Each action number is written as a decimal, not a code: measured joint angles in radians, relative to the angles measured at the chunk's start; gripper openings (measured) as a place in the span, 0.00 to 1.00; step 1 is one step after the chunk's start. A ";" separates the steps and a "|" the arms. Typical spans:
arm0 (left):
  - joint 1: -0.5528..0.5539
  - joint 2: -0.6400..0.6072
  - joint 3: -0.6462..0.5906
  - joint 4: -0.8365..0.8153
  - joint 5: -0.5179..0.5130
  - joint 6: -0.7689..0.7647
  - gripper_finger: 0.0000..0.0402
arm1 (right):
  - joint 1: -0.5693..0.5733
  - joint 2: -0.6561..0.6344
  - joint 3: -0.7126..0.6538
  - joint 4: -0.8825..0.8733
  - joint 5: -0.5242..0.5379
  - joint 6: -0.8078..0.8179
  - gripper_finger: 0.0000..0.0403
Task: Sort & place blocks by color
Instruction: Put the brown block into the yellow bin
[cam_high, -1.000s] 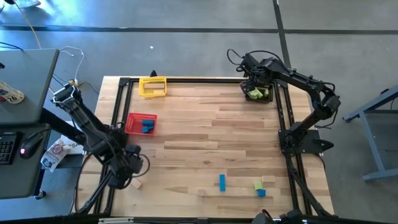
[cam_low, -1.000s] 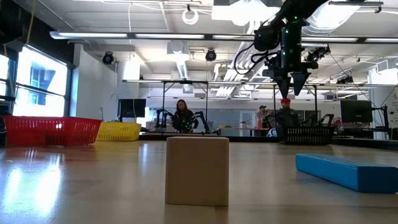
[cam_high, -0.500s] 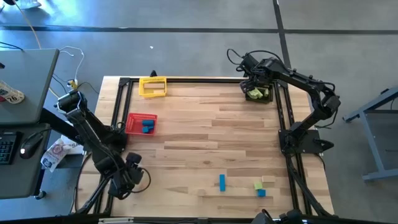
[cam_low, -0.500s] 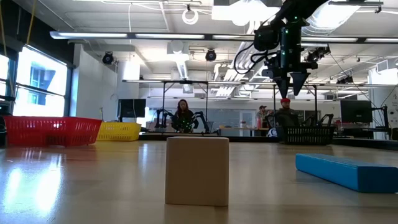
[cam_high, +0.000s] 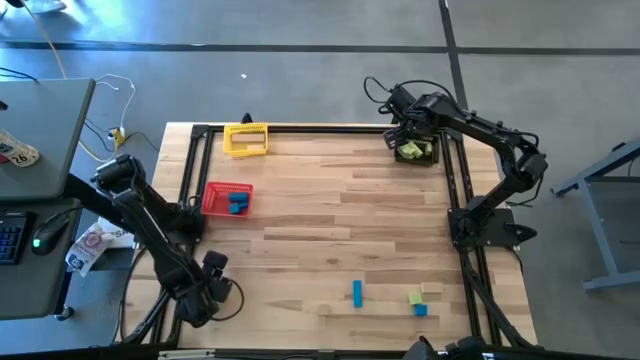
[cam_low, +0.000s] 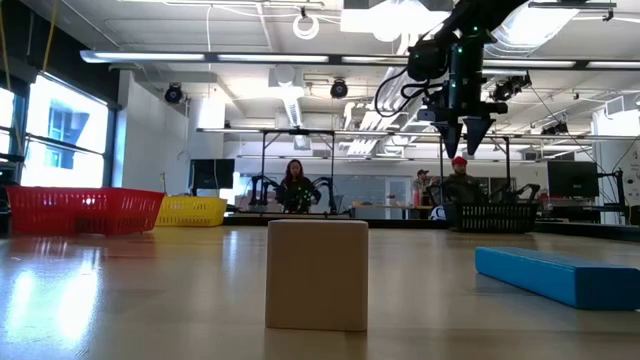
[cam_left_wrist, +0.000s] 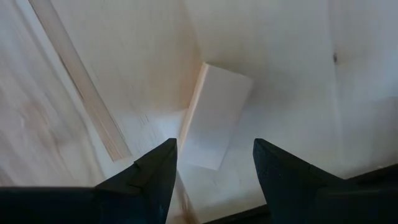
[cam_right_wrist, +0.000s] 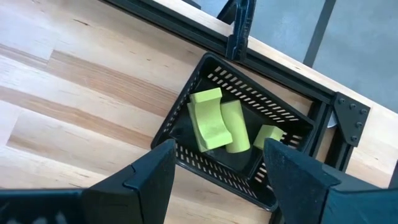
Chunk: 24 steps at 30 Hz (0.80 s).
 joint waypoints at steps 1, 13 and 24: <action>0.000 0.008 0.000 0.000 0.004 0.000 0.49 | 0.000 0.000 0.000 0.000 0.000 0.000 0.57; 0.000 0.097 0.000 0.020 0.009 0.005 0.49 | 0.000 0.000 0.000 0.000 -0.003 0.000 0.57; 0.000 0.179 0.000 0.046 0.006 0.007 0.46 | 0.002 0.000 0.000 0.000 -0.007 -0.008 0.57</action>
